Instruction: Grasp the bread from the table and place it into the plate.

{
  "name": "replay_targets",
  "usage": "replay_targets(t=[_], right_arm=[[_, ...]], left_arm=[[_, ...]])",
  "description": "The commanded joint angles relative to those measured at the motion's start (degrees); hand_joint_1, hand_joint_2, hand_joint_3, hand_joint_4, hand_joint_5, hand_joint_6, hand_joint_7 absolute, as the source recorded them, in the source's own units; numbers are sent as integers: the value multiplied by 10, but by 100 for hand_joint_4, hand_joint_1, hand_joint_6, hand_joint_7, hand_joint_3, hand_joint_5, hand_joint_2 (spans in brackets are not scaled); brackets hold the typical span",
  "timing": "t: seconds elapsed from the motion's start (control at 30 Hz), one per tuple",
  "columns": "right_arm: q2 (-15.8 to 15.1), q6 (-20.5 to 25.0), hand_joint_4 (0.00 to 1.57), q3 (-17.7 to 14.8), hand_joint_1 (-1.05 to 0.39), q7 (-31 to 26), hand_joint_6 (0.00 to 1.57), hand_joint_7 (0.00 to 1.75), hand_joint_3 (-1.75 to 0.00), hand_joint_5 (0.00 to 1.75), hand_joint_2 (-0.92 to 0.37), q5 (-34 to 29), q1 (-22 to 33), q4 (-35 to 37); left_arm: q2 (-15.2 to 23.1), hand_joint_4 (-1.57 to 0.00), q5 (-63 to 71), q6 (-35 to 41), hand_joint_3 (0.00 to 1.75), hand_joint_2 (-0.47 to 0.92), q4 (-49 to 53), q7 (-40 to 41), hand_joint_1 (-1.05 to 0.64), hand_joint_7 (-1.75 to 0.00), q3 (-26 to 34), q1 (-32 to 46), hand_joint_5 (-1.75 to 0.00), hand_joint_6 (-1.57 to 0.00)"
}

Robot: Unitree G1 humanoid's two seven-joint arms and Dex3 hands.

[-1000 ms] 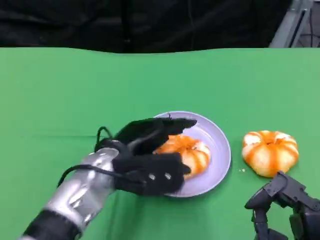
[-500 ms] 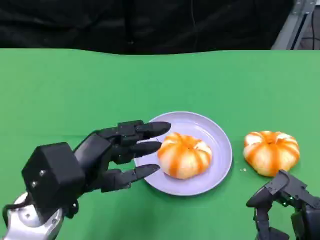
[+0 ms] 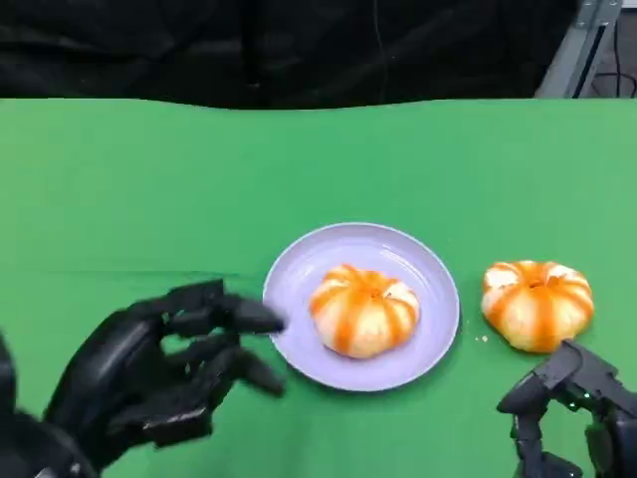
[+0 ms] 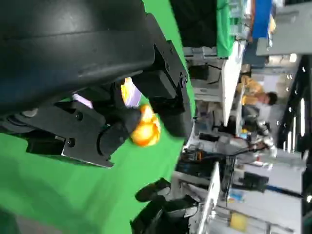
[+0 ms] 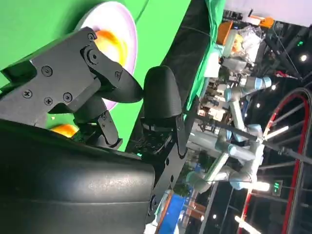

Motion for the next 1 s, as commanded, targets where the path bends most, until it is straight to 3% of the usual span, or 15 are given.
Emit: replay_targets(t=[0.03, 0.23, 1.0], right_arm=[[-6, 4, 84, -3, -12, 4, 76, 151, -121, 175, -51, 7, 0, -4], [-5, 0, 84, -6, -10, 4, 76, 151, -120, 175, -51, 9, -2, 0], [-2, 3, 84, -2, -11, 5, 76, 152, -118, 175, -52, 7, 2, -5]], left_arm=[[16, -98, -46, 37, 164, 55, -18, -2, 17, -172, 37, 38, -174, -81], [17, -106, -92, 72, 174, 54, -32, -2, 15, -175, 66, 78, -175, -87], [15, -112, -101, 89, 175, 57, -29, 11, 15, -175, 85, 74, -175, -91]])
